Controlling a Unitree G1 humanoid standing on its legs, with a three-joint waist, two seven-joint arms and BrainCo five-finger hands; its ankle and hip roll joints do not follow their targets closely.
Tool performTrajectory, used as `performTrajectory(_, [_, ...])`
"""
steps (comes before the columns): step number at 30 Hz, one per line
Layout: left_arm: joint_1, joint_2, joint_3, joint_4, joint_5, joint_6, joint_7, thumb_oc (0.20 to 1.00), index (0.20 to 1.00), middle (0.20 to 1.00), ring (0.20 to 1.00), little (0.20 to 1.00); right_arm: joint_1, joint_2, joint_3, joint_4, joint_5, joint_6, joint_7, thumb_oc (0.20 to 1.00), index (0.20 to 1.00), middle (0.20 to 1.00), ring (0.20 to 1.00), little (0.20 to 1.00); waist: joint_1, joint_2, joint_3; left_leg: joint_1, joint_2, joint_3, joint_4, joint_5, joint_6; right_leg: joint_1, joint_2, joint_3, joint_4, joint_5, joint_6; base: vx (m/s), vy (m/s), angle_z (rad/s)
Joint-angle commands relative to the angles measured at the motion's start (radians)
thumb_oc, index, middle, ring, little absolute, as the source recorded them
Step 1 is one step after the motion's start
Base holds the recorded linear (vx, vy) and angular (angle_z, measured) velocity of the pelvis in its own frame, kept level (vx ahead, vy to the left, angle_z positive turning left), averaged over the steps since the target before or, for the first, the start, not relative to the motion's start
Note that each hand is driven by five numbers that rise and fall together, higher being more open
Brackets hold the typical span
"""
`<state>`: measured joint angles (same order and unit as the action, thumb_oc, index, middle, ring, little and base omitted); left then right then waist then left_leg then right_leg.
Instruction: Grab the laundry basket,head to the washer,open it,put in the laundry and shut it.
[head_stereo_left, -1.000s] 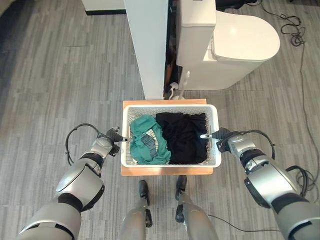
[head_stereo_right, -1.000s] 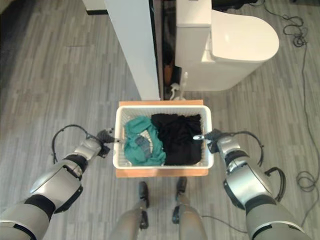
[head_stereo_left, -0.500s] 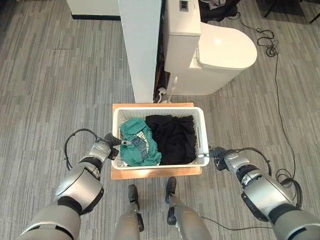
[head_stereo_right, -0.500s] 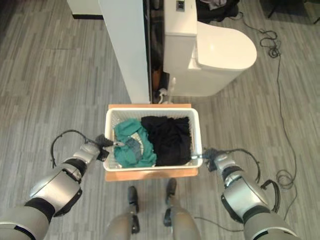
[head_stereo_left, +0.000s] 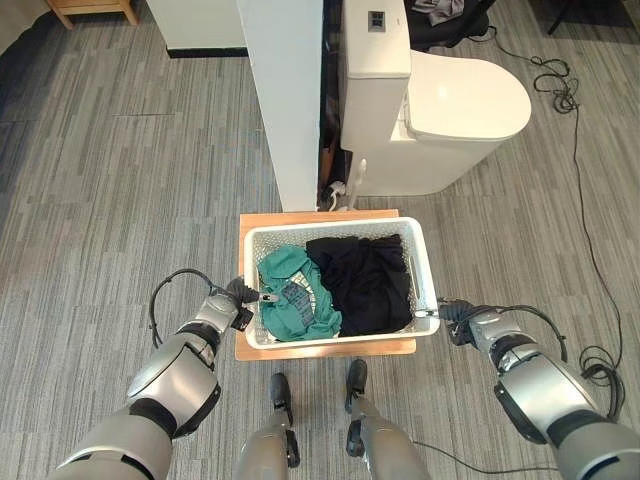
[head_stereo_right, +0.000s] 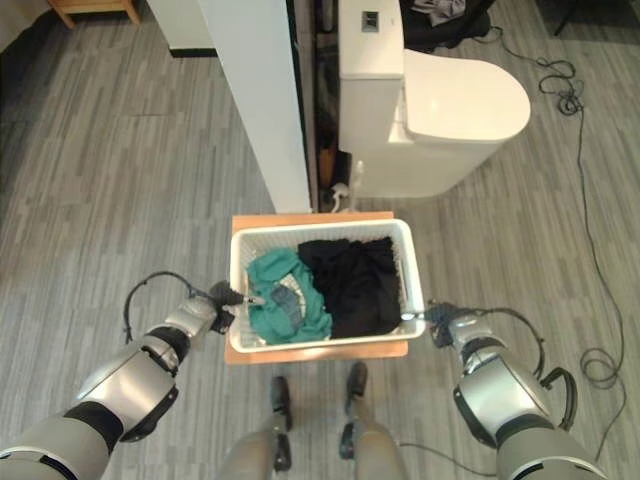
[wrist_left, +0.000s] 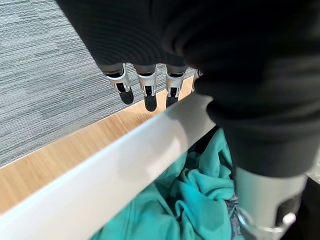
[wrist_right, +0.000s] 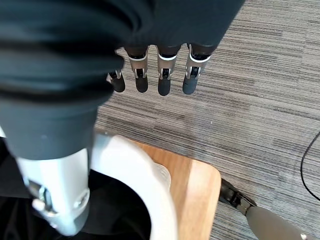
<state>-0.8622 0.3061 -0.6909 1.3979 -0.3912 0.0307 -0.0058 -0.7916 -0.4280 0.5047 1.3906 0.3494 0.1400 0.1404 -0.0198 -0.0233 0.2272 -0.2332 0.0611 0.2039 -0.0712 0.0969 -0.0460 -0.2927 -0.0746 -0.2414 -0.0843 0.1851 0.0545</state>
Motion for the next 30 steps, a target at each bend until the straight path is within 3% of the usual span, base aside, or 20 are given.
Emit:
performTrajectory(1, [-0.124, 0.006, -0.010, 0.079, 0.001, -0.019, 0.011, 1.000, 1.000, 1.000, 1.000, 1.000, -0.102, -0.032, 0.028, 0.012, 0.024, -0.010, -0.023, 1.000, 1.000, 1.000, 1.000, 1.000, -0.003, -0.005, 0.063, -0.054, 0.064, -0.084, -0.016, 0.067, -0.060, 0.037, -0.148, 0.002, -0.003, 0.023, 0.149, 0.00, 0.000, 0.00])
performTrajectory(10, [-0.103, 0.009, 0.005, 0.065, -0.012, -0.011, 0.016, 1.000, 1.000, 1.000, 1.000, 1.000, -0.081, -0.050, 0.006, -0.149, 0.014, 0.005, -0.048, 1.000, 1.000, 1.000, 1.000, 1.000, -0.006, -0.014, 0.063, -0.051, 0.068, -0.078, -0.016, 0.062, -0.058, 0.038, -0.145, 0.001, -0.003, 0.019, 0.147, 0.00, 0.000, 0.00])
performTrajectory(18, [-0.106, -0.013, 0.002, 0.072, -0.019, -0.004, 0.017, 1.000, 1.000, 1.000, 1.000, 1.000, -0.090, -0.011, 0.005, -0.108, 0.048, 0.017, -0.046, 1.000, 1.000, 1.000, 1.000, 1.000, -0.001, -0.015, 0.071, -0.056, 0.066, -0.078, -0.016, 0.063, -0.057, 0.034, -0.146, -0.001, -0.003, 0.021, 0.146, 0.00, 0.000, 0.00])
performTrajectory(26, [-0.091, -0.035, 0.036, 0.039, -0.142, -0.001, 0.026, 1.000, 1.000, 1.000, 1.000, 1.000, -0.071, 0.029, -0.024, -0.177, 0.164, 0.011, -0.077, 1.000, 1.000, 1.000, 1.000, 1.000, 0.000, -0.011, 0.065, -0.059, 0.061, -0.079, -0.016, 0.061, -0.055, 0.032, -0.146, -0.003, -0.003, 0.018, 0.146, 0.00, 0.000, 0.00])
performTrajectory(30, [-0.073, -0.036, 0.049, 0.016, -0.159, -0.001, 0.033, 1.000, 1.000, 1.000, 1.000, 1.000, -0.020, 0.012, -0.051, -0.323, 0.151, 0.003, -0.108, 1.000, 1.000, 1.000, 1.000, 1.000, -0.002, -0.014, 0.056, -0.054, 0.063, -0.073, -0.016, 0.055, -0.053, 0.036, -0.146, -0.004, -0.003, 0.014, 0.145, 0.03, 0.001, -0.01])
